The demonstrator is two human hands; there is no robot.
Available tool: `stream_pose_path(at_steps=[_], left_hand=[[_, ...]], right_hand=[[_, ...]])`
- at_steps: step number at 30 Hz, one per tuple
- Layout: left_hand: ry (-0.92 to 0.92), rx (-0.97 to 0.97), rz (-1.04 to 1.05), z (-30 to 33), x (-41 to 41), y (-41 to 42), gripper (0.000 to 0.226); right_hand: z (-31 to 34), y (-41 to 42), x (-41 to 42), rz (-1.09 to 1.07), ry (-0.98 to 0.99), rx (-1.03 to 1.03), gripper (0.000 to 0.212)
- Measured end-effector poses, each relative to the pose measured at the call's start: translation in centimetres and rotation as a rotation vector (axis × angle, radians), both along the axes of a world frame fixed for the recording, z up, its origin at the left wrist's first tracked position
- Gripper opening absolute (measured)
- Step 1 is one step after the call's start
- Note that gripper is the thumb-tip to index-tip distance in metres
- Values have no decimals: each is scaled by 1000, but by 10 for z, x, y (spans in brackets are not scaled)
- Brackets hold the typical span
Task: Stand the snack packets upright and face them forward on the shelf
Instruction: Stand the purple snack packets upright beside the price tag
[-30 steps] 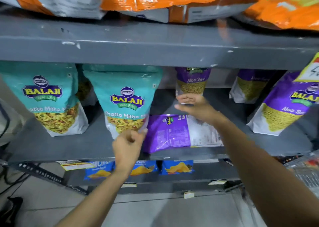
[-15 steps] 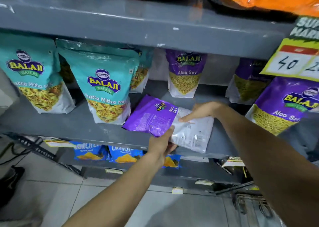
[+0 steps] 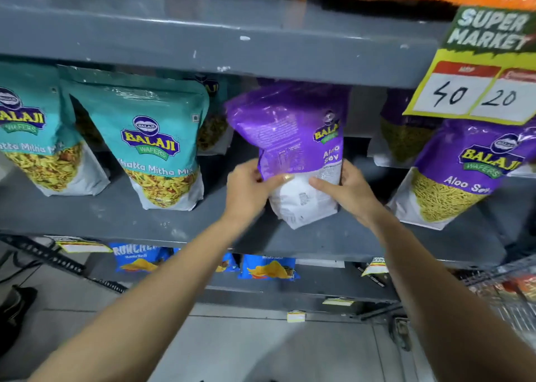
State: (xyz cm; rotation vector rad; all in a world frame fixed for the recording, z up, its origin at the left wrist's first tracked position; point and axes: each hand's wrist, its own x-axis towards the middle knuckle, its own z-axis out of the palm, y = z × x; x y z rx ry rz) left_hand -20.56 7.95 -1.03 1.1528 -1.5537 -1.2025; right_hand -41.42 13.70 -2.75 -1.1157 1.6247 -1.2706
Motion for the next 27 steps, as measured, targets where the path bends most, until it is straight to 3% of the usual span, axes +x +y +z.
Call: stream_pose_path(at_steps=[5, 10, 14, 15, 16, 18, 19, 23, 27], left_hand=[[-165, -93, -48, -15, 0, -27, 42], [-197, -8, 25, -23, 6, -28, 48], [-108, 301, 6, -46, 9, -19, 59], [-95, 302, -9, -51, 8, -17, 58], [-83, 305, -16, -54, 8, -15, 57], [-42, 291, -68, -53, 6, -9, 52], [-37, 286, -129, -53, 6, -6, 51], [-93, 252, -403, -62, 6, -2, 89], [-280, 136, -458, -55, -2, -2, 108]], right_hand=[[-31, -6, 21, -139, -12, -79, 45], [-35, -2, 19, -169, -25, -40, 28], [-33, -1, 9, -241, -274, 44, 96], [-33, -3, 9, -291, -283, 62, 94], [-35, -4, 8, -331, -257, 66, 79], [-40, -6, 8, -361, -136, 69, 29], [-42, -7, 8, -338, -71, 60, 19], [-42, -5, 5, -154, -131, 22, 40], [-43, 3, 0, 75, -173, 73, 84]])
